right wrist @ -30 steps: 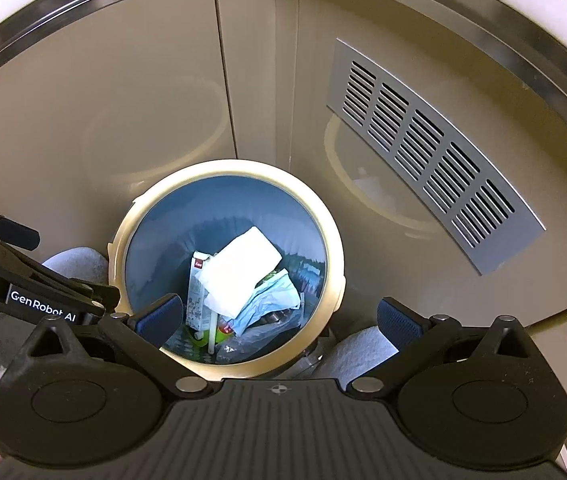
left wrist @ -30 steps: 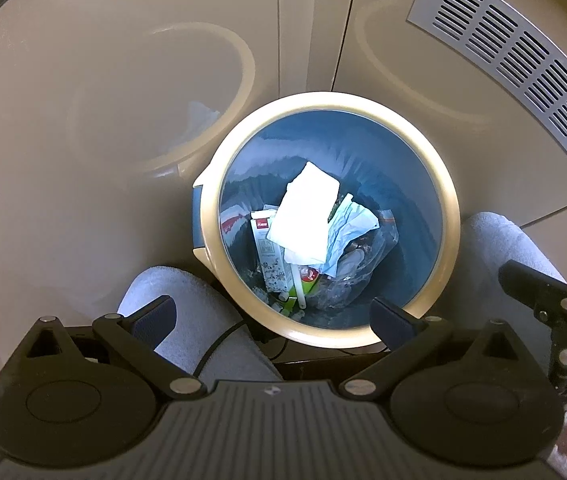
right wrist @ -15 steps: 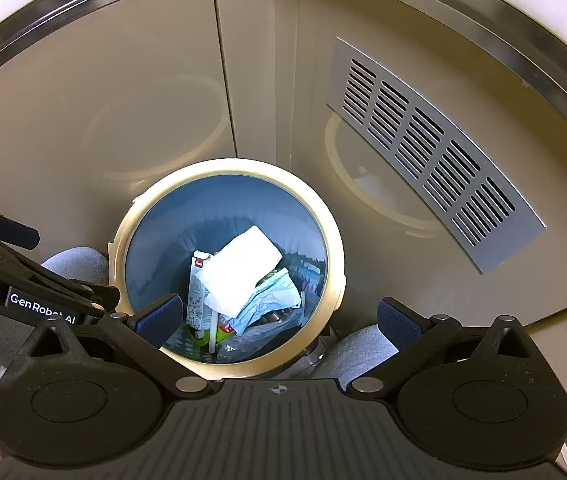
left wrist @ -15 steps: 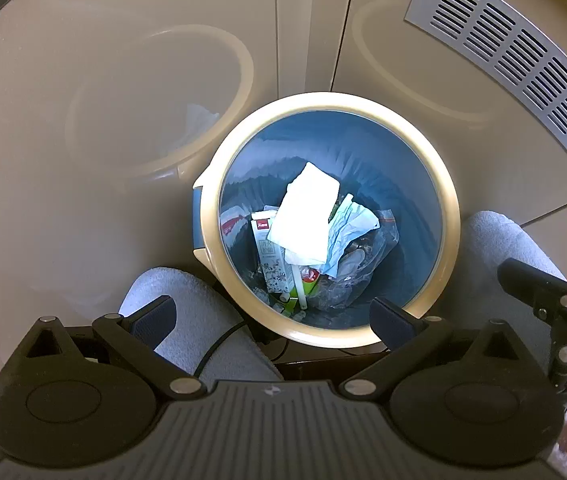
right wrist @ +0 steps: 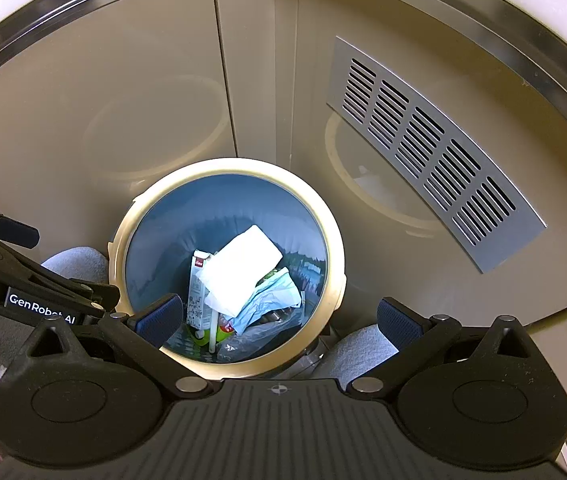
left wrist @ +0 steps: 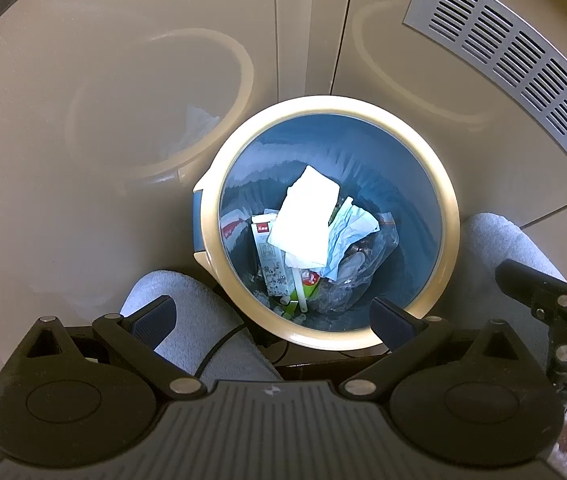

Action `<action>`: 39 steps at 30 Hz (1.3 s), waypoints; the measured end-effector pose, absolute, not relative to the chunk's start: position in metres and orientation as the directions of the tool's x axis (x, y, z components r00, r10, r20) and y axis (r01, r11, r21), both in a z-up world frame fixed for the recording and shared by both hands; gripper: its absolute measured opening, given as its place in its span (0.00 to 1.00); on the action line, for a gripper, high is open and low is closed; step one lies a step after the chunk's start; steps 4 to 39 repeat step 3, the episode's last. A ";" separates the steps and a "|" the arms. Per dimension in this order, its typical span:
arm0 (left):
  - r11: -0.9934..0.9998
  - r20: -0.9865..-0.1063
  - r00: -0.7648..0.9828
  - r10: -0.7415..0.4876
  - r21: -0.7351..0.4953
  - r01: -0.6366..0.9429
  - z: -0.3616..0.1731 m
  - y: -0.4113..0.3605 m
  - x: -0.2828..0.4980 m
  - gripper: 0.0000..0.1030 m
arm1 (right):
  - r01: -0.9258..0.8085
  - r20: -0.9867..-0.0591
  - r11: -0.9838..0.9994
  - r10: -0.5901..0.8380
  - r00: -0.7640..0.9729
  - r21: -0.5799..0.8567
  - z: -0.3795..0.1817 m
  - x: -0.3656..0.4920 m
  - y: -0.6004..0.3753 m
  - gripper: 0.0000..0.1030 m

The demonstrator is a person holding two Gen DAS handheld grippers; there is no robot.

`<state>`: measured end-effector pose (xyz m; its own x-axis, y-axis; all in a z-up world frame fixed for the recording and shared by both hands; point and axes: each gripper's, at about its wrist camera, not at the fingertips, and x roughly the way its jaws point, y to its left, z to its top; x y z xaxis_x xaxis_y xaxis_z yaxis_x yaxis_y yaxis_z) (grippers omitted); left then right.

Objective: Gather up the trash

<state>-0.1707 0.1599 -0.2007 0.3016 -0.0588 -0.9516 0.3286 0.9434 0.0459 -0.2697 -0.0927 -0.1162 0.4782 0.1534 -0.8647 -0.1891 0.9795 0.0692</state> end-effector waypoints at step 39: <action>0.941 -0.950 0.308 -0.058 0.051 0.334 -0.199 0.160 -0.172 1.00 | -0.190 -0.865 0.979 0.154 0.478 0.070 -0.116 -0.270 -0.093 1.00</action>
